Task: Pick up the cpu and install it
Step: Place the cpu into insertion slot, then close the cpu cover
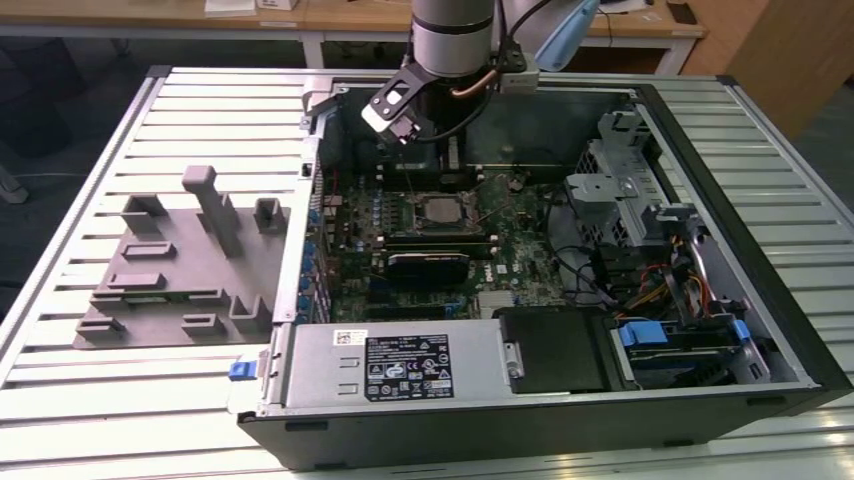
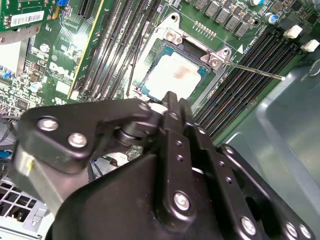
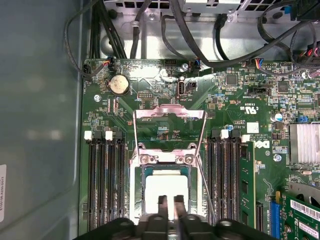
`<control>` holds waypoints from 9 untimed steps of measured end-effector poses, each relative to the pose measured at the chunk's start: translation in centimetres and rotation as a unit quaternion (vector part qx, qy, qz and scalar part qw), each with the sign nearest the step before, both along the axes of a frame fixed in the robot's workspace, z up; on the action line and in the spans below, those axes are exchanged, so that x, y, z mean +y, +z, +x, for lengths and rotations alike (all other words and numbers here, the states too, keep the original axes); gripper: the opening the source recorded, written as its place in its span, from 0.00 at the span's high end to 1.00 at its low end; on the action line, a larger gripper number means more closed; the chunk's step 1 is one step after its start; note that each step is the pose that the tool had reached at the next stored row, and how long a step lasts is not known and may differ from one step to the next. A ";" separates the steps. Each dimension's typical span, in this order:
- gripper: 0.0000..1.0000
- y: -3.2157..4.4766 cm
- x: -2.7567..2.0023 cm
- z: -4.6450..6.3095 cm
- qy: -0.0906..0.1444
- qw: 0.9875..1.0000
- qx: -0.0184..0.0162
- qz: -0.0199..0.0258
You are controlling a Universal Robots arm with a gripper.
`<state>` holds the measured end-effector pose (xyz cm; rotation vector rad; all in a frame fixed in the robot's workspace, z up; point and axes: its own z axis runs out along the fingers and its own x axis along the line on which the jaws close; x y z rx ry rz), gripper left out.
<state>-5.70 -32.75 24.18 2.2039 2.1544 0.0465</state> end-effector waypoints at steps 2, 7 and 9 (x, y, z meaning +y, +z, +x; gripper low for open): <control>0.88 0.00 0.00 0.0 0.000 1.000 0.000 0.000; 0.89 0.00 0.00 0.0 0.000 1.000 0.000 0.000; 0.89 0.02 0.00 0.0 0.000 1.000 0.000 0.000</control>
